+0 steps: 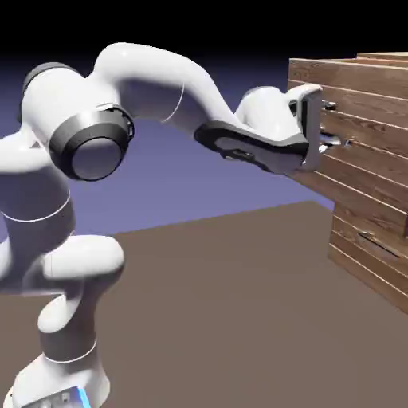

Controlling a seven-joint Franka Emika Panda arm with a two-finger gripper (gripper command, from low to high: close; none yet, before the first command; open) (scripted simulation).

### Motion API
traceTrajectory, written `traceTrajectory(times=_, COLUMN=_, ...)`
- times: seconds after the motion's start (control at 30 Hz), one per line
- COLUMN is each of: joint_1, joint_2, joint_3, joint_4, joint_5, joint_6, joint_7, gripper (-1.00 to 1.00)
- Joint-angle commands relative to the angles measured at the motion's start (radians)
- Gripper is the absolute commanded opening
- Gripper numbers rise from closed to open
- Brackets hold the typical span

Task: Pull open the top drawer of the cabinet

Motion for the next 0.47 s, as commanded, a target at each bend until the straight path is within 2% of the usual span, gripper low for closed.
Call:
traceTrajectory(times=0.0, joint_1=-0.023, joint_2=0.031, joint_3=0.015, joint_4=0.009, joint_5=-0.015, joint_6=0.011, joint_7=0.044, gripper=-1.00)
traceTrajectory(times=0.17, joint_1=-0.163, joint_2=0.180, joint_3=0.112, joint_4=0.043, joint_5=-0.082, joint_6=0.070, joint_7=0.254, gripper=-1.00)
traceTrajectory(times=0.3, joint_1=-0.261, joint_2=0.079, joint_3=0.224, joint_4=-0.055, joint_5=-0.025, joint_6=0.046, joint_7=0.136, gripper=-1.00)
traceTrajectory(times=0.33, joint_1=-0.261, joint_2=0.079, joint_3=0.224, joint_4=-0.055, joint_5=-0.025, joint_6=0.046, joint_7=0.136, gripper=1.00)
traceTrajectory(times=0.43, joint_1=-0.309, joint_2=0.006, joint_3=0.279, joint_4=-0.123, joint_5=0.009, joint_6=0.028, joint_7=0.065, gripper=1.00)
